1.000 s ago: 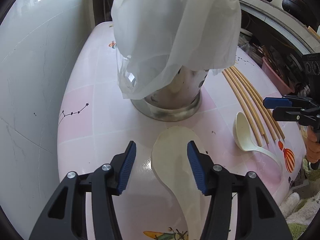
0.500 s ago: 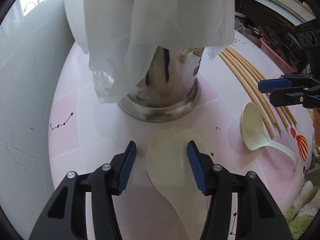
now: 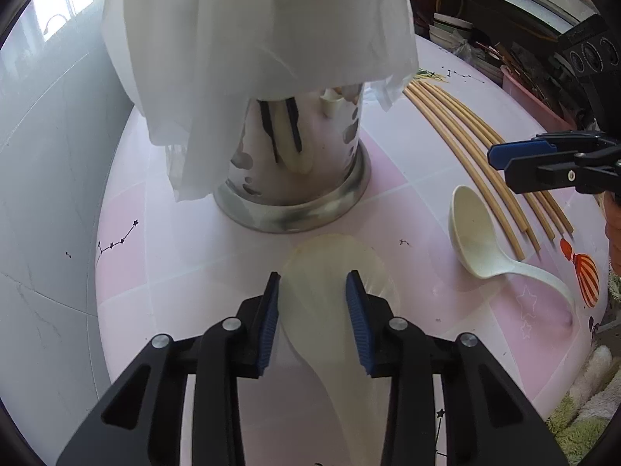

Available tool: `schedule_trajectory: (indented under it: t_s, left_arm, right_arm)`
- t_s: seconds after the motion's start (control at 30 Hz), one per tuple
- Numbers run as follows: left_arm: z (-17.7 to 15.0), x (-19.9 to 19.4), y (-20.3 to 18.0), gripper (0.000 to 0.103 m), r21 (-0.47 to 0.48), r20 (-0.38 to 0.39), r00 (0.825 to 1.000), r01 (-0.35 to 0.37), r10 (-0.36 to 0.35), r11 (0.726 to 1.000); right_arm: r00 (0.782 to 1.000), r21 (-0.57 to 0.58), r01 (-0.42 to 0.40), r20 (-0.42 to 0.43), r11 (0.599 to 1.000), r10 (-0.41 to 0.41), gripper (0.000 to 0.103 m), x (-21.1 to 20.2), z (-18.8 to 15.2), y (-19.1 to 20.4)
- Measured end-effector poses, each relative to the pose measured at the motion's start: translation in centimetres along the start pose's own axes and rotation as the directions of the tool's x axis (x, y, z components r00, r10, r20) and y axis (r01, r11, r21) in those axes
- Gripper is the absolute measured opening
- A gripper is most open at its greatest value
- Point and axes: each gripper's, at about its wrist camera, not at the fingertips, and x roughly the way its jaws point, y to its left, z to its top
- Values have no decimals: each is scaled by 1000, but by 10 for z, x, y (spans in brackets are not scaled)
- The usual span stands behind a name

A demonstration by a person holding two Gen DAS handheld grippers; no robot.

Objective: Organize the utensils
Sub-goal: 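Close the right gripper on the white plastic ladle and lift it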

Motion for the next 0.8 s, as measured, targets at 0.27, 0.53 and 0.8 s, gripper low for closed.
schedule_trajectory:
  t_s: [0.27,0.53,0.8]
  left_arm:
    - [-3,-7,6,14,-21,19,1000,21,-21,1000]
    - [-8,-17,9,9,-41,46,998,52,-50,998]
    - [-18,-28,14,6,-83,90,992,93,-85,992]
  right_arm:
    - [1000,1,-5,4,1000,5,45,-3,1,-1]
    - [1000,-49,-14,-25,999,13,45,-4,9,1]
    - [989,-135,-49,-145,990,29,45,17,22,3]
